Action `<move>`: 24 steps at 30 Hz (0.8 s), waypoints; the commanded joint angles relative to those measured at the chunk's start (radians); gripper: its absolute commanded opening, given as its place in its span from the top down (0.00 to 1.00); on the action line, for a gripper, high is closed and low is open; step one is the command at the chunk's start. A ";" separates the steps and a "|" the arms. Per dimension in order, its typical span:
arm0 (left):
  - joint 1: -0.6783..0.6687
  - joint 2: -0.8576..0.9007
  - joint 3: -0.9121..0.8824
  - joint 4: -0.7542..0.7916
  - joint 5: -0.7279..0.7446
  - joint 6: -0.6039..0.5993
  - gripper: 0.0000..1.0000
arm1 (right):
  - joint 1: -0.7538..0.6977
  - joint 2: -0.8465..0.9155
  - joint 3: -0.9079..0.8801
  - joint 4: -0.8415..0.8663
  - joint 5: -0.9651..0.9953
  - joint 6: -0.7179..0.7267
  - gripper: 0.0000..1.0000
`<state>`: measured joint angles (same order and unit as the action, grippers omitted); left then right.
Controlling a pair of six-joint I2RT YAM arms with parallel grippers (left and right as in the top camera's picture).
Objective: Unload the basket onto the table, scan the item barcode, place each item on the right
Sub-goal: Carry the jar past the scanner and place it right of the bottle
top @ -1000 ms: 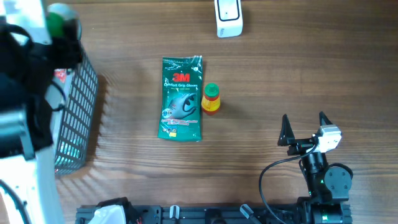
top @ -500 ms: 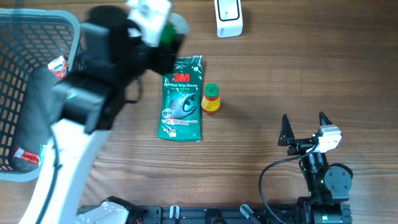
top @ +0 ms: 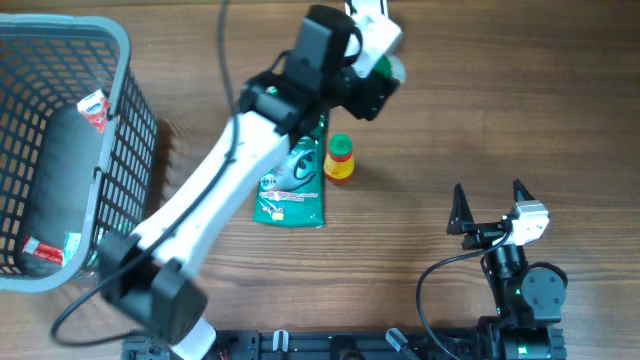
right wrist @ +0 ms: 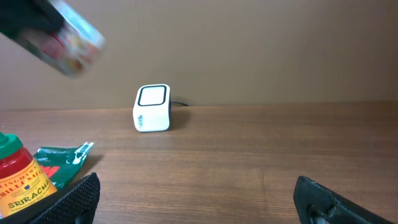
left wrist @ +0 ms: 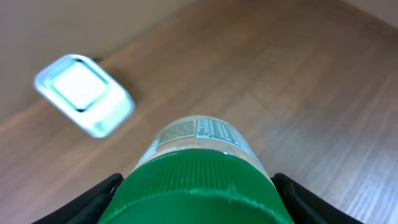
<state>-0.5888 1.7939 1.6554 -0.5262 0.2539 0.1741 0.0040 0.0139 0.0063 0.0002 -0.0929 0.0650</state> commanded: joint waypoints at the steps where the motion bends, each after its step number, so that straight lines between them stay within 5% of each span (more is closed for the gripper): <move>1: -0.028 0.078 0.016 0.026 0.127 -0.003 0.27 | 0.003 0.000 -0.001 0.003 0.005 -0.011 0.00; 15: -0.132 0.249 0.016 -0.023 0.123 0.002 0.24 | 0.003 0.000 -0.001 0.003 0.005 -0.011 0.00; 24: -0.152 0.343 0.016 -0.074 -0.018 0.006 0.24 | 0.003 0.000 -0.001 0.003 0.005 -0.011 0.00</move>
<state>-0.7399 2.0960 1.6554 -0.5854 0.3065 0.1753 0.0044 0.0139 0.0063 0.0002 -0.0929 0.0654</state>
